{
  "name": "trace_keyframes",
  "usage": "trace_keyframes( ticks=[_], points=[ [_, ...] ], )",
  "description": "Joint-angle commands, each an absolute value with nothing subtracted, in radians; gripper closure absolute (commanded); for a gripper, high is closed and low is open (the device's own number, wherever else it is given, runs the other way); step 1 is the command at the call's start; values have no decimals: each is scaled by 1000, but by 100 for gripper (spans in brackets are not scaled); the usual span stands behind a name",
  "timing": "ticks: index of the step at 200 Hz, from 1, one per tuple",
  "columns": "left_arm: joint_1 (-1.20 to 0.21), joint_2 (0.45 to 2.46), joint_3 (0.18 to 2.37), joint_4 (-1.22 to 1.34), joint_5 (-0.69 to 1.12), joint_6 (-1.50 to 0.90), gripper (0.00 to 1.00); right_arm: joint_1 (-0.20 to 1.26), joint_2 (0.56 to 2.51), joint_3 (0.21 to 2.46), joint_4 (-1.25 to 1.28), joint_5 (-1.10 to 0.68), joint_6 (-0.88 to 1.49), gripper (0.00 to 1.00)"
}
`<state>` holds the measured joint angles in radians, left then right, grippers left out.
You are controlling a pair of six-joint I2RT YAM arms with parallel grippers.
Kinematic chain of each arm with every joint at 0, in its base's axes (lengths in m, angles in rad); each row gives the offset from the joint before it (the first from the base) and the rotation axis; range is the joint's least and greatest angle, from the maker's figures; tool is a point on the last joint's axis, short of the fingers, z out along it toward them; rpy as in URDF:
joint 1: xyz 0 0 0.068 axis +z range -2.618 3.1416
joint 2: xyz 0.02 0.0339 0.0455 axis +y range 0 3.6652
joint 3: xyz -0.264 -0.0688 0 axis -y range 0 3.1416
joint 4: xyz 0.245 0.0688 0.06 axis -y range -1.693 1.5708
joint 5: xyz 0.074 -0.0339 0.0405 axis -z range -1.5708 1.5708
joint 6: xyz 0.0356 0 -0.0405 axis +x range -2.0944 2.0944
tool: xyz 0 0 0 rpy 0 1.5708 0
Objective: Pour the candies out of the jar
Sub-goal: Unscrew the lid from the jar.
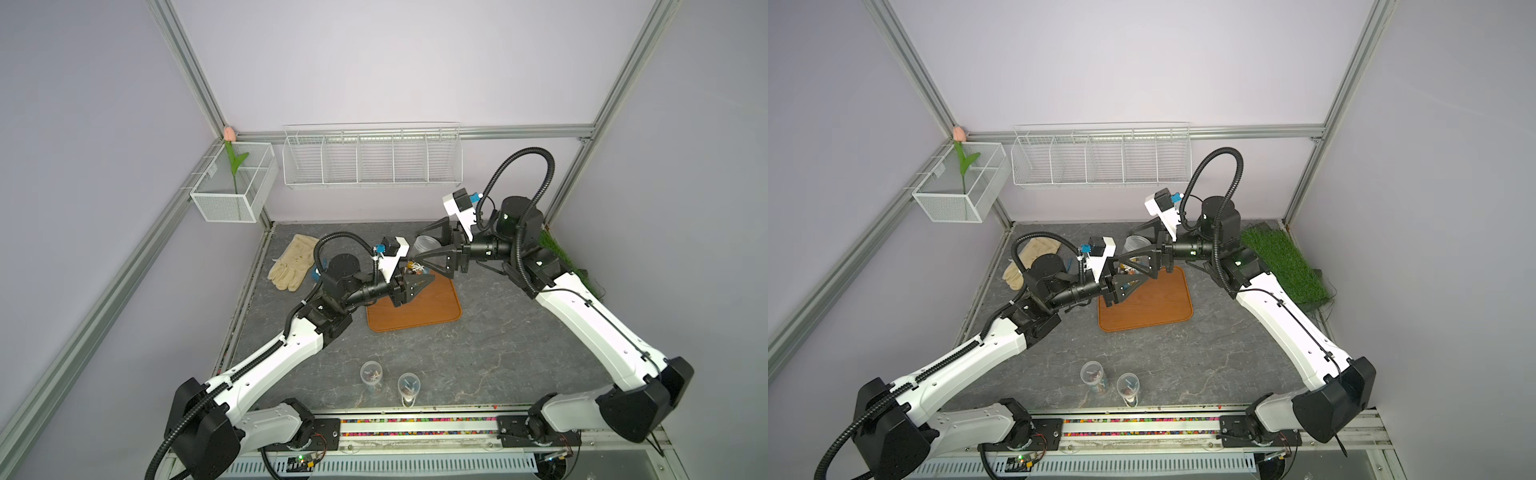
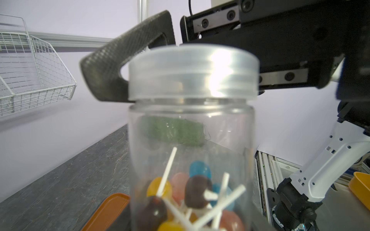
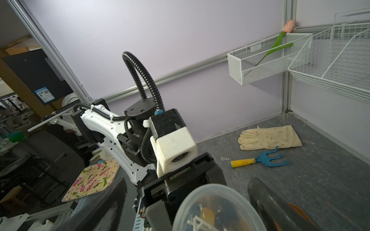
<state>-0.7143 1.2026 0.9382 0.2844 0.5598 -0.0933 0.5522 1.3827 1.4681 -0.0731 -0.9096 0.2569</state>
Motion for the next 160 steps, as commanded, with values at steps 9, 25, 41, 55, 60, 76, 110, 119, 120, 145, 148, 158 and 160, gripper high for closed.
trace_keyframes(
  ticks=[9, 25, 41, 55, 60, 76, 110, 119, 120, 145, 148, 158, 160],
  points=[
    [-715, 1201, 929, 302, 524, -93, 60, 554, 1320, 1469, -104, -731, 298, 4],
    [-715, 1200, 926, 303, 509, -94, 59, 555, 1301, 1460, -118, -671, 314, 4],
    [-715, 1197, 921, 298, 482, -91, 59, 561, 1284, 1443, -114, -634, 345, 4],
    [-715, 1193, 914, 295, 457, -86, 59, 568, 1277, 1440, -130, -614, 362, 4],
    [-715, 1191, 911, 293, 448, -82, 59, 572, 1274, 1443, -141, -604, 365, 4],
    [-715, 1189, 903, 292, 421, -81, 59, 585, 1272, 1447, -177, -558, 375, 3],
    [-715, 1195, 898, 275, 375, -62, 58, 608, 1283, 1453, -220, -467, 426, 0],
    [-715, 1199, 906, 256, 366, -48, 58, 615, 1291, 1458, -233, -449, 428, 1],
    [-715, 1199, 907, 254, 365, -46, 58, 616, 1293, 1458, -234, -447, 428, 1],
    [-715, 1204, 921, 232, 350, -25, 58, 639, 1324, 1482, -266, -414, 423, 2],
    [-715, 1204, 920, 232, 348, -23, 57, 642, 1328, 1485, -269, -410, 420, 3],
    [-715, 1205, 917, 238, 346, -24, 57, 658, 1342, 1497, -279, -400, 404, 2],
    [-715, 1205, 917, 241, 345, -26, 58, 660, 1344, 1499, -281, -398, 400, 2]
  ],
)
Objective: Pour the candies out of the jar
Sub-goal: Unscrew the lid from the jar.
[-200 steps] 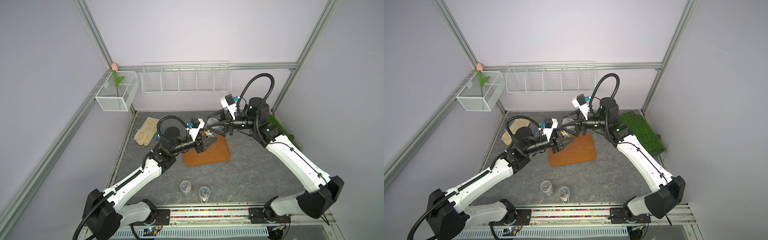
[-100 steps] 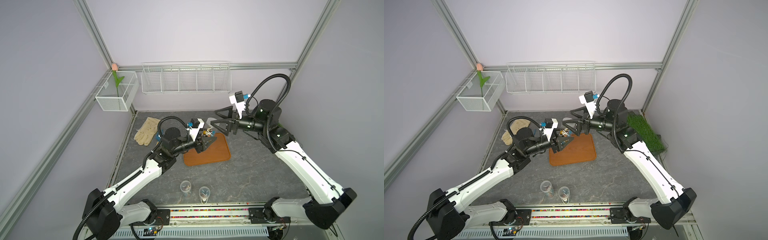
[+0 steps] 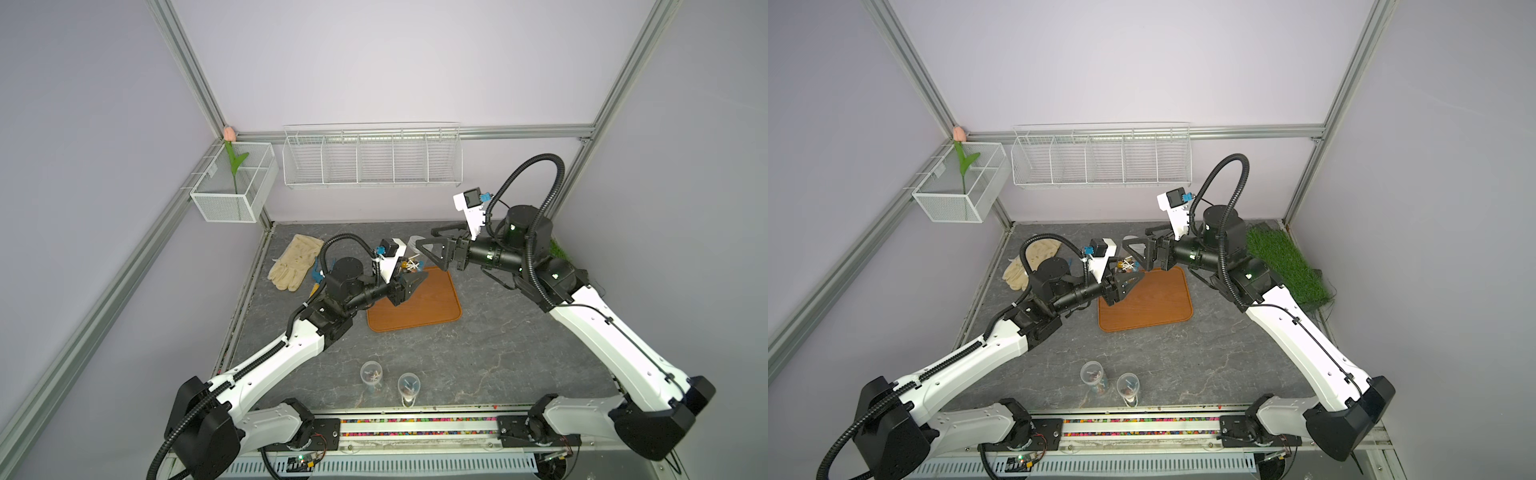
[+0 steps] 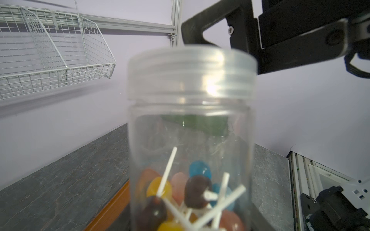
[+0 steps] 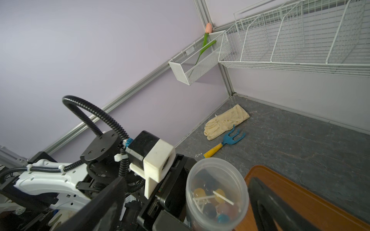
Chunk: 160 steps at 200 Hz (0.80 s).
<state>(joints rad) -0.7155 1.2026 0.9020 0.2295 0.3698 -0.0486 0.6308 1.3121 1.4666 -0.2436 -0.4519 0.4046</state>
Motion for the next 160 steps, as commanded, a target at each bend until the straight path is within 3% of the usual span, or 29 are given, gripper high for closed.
trace_keyframes(
  ticks=[1, 108, 160],
  points=[
    [-715, 1206, 915, 241, 345, -27, 57, 662, 1346, 1501, -282, -396, 399, 3],
    [-716, 1209, 878, 295, 331, -60, 58, 679, 1415, 1540, -313, -262, 405, 16],
    [-715, 1216, 865, 324, 335, -69, 58, 679, 1422, 1539, -318, -244, 405, 16]
  ],
)
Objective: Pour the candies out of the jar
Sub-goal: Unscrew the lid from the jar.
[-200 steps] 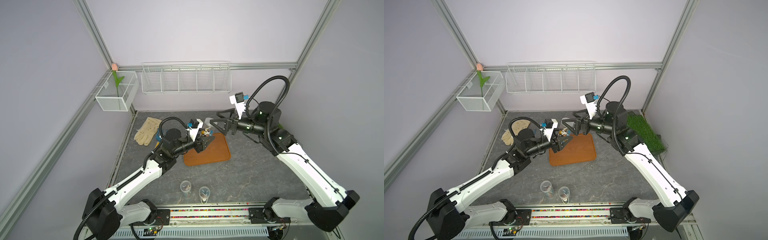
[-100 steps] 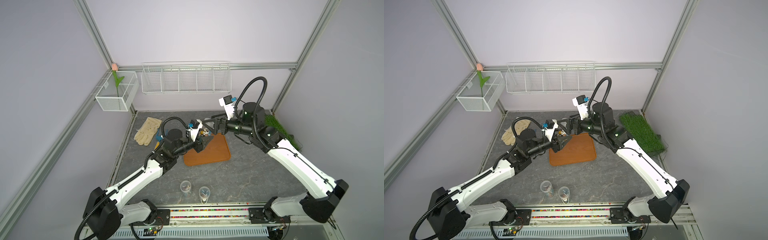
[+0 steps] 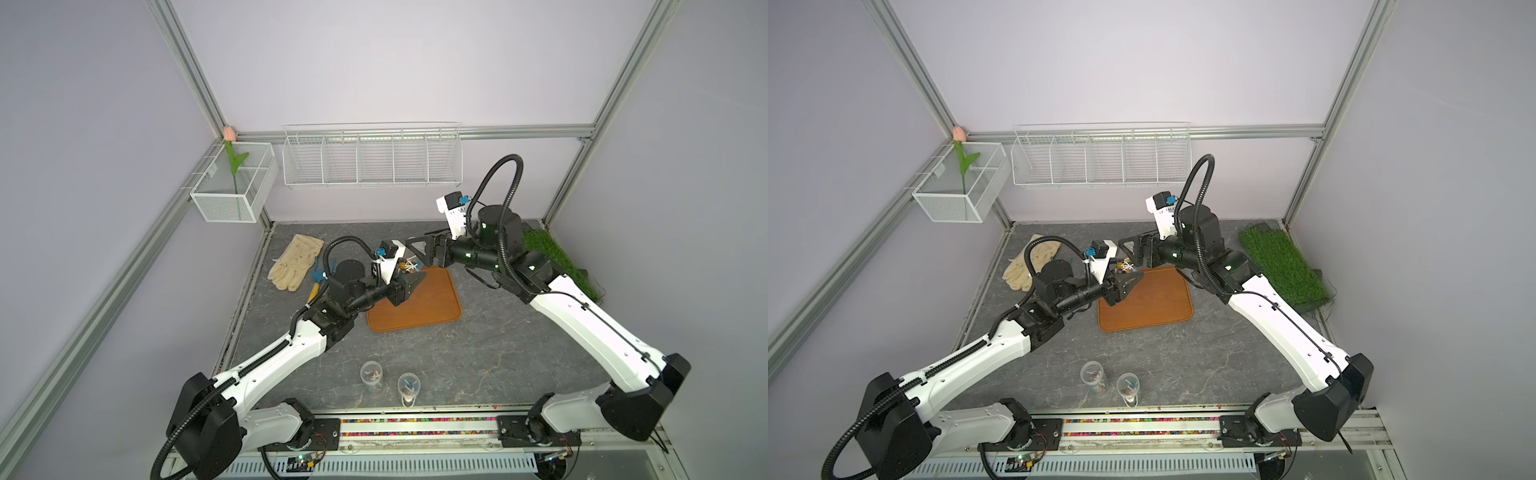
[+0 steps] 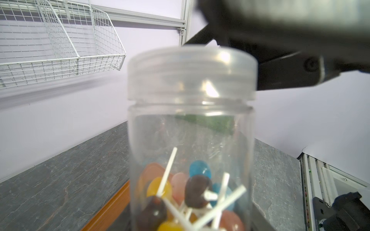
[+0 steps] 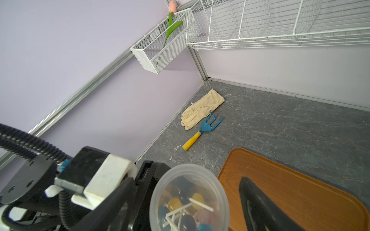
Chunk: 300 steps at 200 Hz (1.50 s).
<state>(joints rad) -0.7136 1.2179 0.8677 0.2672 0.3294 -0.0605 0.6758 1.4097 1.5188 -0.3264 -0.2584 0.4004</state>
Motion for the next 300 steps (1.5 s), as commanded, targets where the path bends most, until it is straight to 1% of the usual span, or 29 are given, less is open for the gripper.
trace_keyframes(
  ticks=[1, 38, 58, 79, 130, 155, 180, 206, 216, 230, 262, 269, 273, 277, 283, 287, 294, 300],
  points=[
    [-716, 1216, 865, 324, 335, -69, 58, 679, 1423, 1539, -317, -244, 404, 16],
    [-716, 1209, 865, 321, 338, -69, 58, 679, 1448, 1543, -304, -269, 407, 30],
    [-716, 1205, 861, 312, 329, -63, 58, 679, 1455, 1543, -291, -289, 408, 34],
    [-716, 1201, 861, 305, 322, -57, 58, 679, 1454, 1544, -287, -293, 407, 40],
    [-716, 1202, 868, 301, 353, -62, 58, 671, 1452, 1560, -288, -328, 362, 50],
    [-716, 1201, 876, 296, 428, -63, 57, 622, 1436, 1542, -185, -479, 332, 52],
    [-716, 1203, 897, 272, 492, -63, 57, 545, 1438, 1527, -44, -749, 319, 53],
    [-716, 1195, 909, 273, 544, -75, 58, 522, 1440, 1523, 48, -998, 243, 51],
    [-716, 1194, 916, 273, 566, -80, 57, 523, 1442, 1511, 129, -1099, 261, 51],
    [-716, 1192, 928, 266, 587, -83, 57, 523, 1451, 1511, 186, -1145, 301, 53],
    [-716, 1181, 928, 267, 576, -80, 57, 522, 1459, 1500, 172, -1124, 286, 54],
    [-716, 1178, 928, 267, 574, -80, 57, 524, 1460, 1500, 167, -1121, 288, 53],
    [-716, 1177, 925, 267, 571, -79, 57, 525, 1461, 1500, 162, -1115, 288, 50],
    [-716, 1175, 925, 268, 568, -80, 57, 524, 1460, 1501, 159, -1111, 288, 43],
    [-716, 1171, 922, 270, 563, -77, 57, 523, 1457, 1501, 150, -1098, 287, 29],
    [-716, 1170, 921, 270, 559, -78, 57, 523, 1454, 1500, 143, -1087, 290, 22],
    [-716, 1166, 918, 271, 550, -78, 57, 522, 1448, 1497, 146, -1070, 304, 13],
    [-717, 1163, 916, 272, 541, -80, 58, 520, 1442, 1493, 164, -1068, 321, 8]
  ],
)
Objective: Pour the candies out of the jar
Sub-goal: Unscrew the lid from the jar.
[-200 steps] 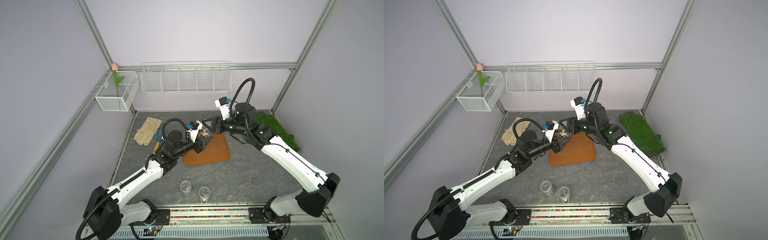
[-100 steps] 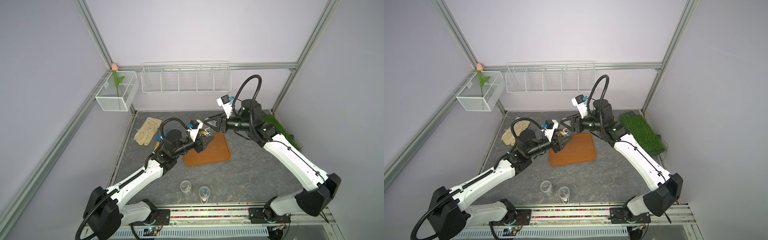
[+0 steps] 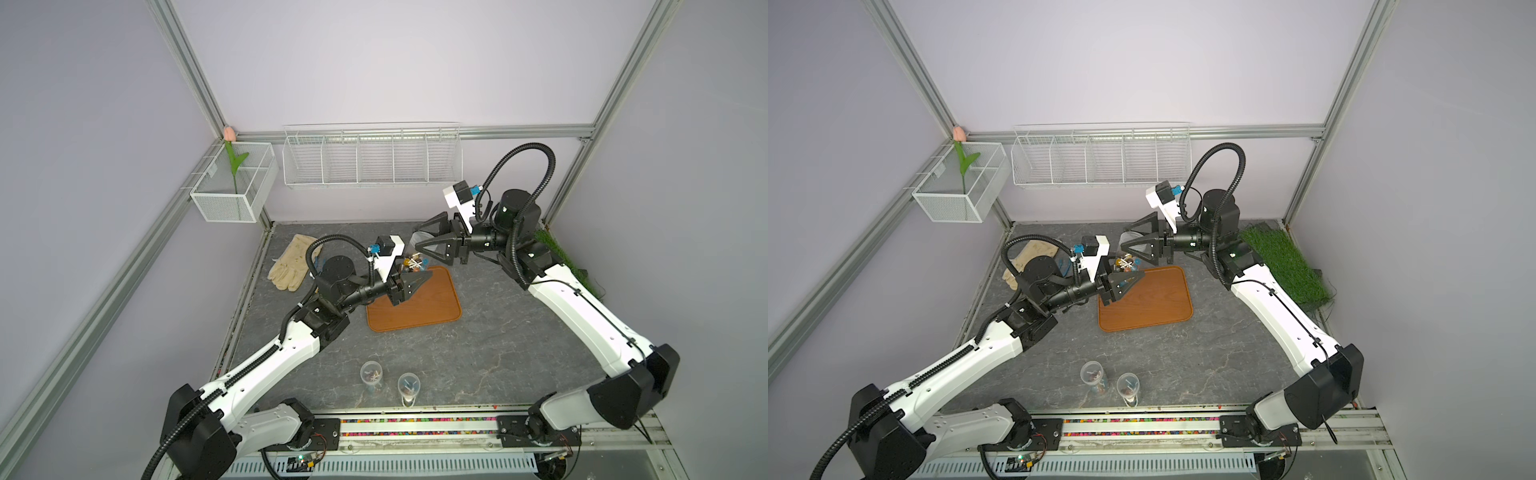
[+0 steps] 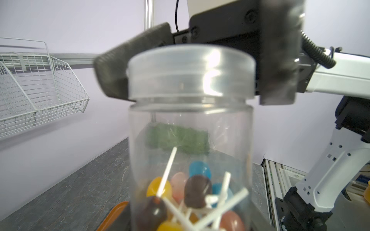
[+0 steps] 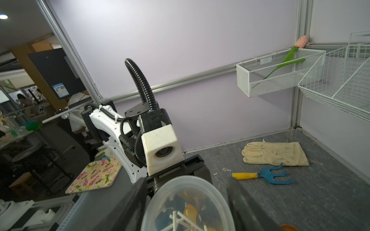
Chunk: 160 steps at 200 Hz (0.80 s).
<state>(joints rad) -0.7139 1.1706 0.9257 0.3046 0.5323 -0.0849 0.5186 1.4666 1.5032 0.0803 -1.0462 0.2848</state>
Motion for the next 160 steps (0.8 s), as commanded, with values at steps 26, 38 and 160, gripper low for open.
trace_keyframes(
  ticks=[26, 38, 160],
  points=[
    [-718, 1148, 906, 272, 518, -72, 58, 509, 1389, 1500, 129, -969, 371, 2],
    [-719, 1144, 902, 272, 502, -66, 58, 511, 1370, 1526, 17, -855, 374, 3],
    [-726, 1121, 876, 236, 388, -19, 58, 675, 1338, 1546, -423, -270, 388, 14]
  ],
)
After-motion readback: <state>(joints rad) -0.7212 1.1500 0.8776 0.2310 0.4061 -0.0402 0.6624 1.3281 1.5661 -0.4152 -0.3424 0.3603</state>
